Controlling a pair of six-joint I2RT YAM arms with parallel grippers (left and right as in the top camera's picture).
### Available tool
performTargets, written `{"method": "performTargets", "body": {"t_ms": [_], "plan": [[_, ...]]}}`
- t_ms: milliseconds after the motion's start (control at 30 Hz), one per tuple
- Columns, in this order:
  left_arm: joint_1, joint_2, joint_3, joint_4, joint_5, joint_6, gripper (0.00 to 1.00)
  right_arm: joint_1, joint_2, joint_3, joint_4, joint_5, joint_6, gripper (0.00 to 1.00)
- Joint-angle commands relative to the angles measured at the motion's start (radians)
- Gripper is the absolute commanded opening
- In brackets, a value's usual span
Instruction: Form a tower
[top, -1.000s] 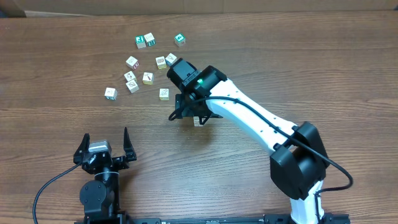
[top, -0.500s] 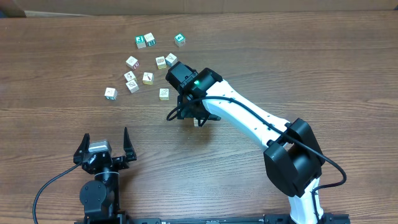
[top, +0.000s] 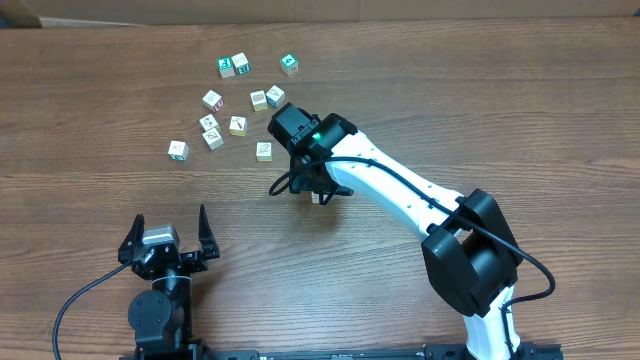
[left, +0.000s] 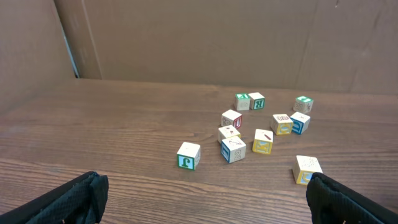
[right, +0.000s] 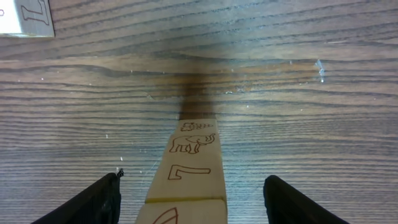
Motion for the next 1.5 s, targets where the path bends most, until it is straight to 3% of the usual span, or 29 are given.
{"method": "performTargets", "body": {"t_ms": [0,167,1133,1400,1467], "plan": [[-0.002,-0.01,-0.003,0.002,0.001,0.023,0.99,0.005,0.003,-0.006,0.002,0.02,0.007,0.69],[-0.002,-0.01,-0.003,0.002,0.001,0.023,1.0,0.005,0.003,-0.007,0.0,0.019,0.007,0.63],[-0.002,-0.01,-0.003,0.002,0.001,0.022,1.0,0.027,0.005,-0.03,0.02,0.05,0.007,0.61],[-0.002,-0.01,-0.003,0.002,0.001,0.023,1.0,0.025,0.005,-0.031,0.016,0.05,0.006,0.43],[-0.002,-0.01,-0.003,0.002,0.001,0.023,1.0,0.025,0.005,-0.031,0.016,0.05,0.006,0.43]]}}
